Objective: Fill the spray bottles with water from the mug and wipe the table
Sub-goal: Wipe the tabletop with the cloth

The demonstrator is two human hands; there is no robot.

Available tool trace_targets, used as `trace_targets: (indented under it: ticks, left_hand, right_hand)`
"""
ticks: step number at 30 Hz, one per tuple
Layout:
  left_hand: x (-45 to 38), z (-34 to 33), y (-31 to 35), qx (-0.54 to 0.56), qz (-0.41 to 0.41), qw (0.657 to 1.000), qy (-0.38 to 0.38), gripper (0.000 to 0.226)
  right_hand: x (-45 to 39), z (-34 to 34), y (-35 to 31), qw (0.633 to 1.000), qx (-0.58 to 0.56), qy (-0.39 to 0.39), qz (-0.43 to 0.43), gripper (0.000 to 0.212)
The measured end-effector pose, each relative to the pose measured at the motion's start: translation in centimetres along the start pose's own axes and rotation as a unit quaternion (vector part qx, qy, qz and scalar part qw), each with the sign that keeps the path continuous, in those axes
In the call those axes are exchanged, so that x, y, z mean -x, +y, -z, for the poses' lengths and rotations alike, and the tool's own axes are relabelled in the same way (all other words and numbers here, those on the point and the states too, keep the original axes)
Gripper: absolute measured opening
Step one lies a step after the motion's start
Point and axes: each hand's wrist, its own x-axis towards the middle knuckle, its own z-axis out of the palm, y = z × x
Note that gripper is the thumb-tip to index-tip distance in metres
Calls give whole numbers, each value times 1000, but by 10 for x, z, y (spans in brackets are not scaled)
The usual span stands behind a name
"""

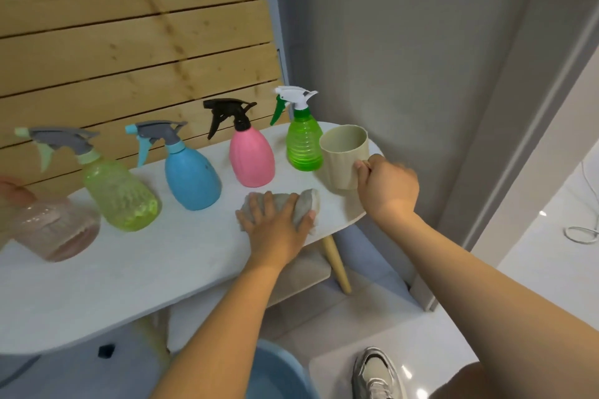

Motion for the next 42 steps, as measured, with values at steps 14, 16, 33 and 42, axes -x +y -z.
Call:
trace_targets:
  ticks: [14, 16, 33, 42]
  left_hand:
    - [129, 44, -257, -3, 257, 966, 10, 58]
    - [135, 51, -280, 0, 281, 960, 10, 57]
    - [17, 17, -66, 27, 118, 992, -29, 63]
    - [58, 18, -63, -12, -6, 998, -61, 60]
  right_hand:
    - [63, -25, -119, 989, -87, -93, 73, 37]
    - [65, -29, -121, 989, -82, -92, 80, 38]
    - [34, -26, -82, 994, 19, -11, 111, 39]
    - [28, -23, -60, 995, 4, -19, 100, 39]
